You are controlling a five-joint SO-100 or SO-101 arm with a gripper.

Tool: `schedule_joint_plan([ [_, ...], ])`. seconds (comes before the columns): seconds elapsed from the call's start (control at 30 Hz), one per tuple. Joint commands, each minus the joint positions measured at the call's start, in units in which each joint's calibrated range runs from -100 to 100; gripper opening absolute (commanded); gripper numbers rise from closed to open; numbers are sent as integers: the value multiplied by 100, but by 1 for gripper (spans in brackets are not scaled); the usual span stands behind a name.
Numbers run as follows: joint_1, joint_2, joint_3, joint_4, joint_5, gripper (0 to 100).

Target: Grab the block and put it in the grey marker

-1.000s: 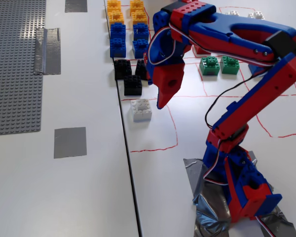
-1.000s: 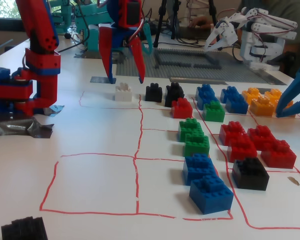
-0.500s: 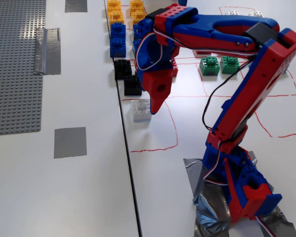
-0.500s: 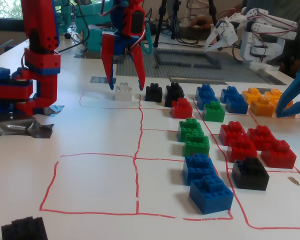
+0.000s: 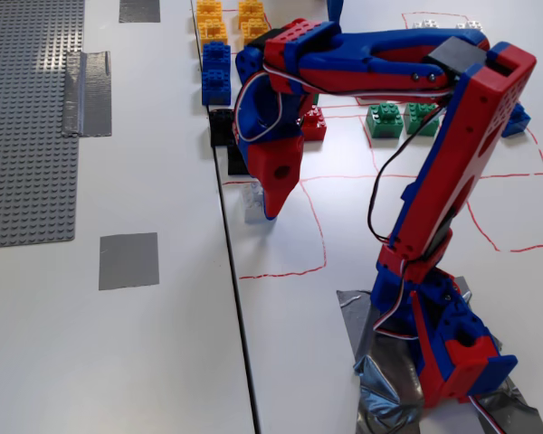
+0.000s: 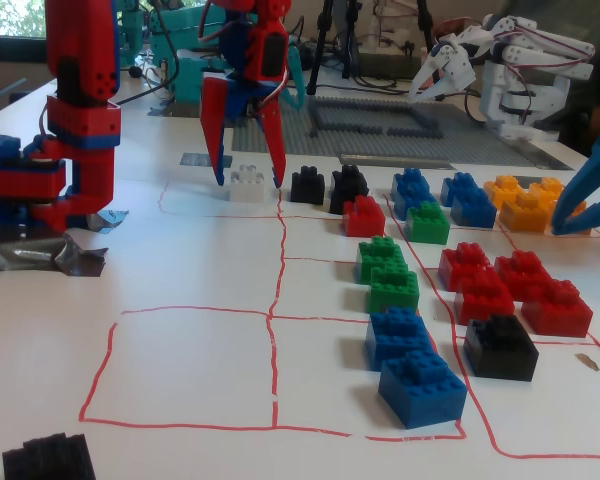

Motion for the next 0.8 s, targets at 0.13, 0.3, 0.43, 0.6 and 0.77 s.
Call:
schedule_joint_plan([
  [0.13,-72,3,-445,-66,-78,28],
  [0.3,-82,77,-445,-123,-63,25],
  [0.43,-101,135,-436,-196,-15,21],
  [0.6,-101,201,-481,-252,93,9],
  [0.77,-72,217,-663,-179,195,0],
])
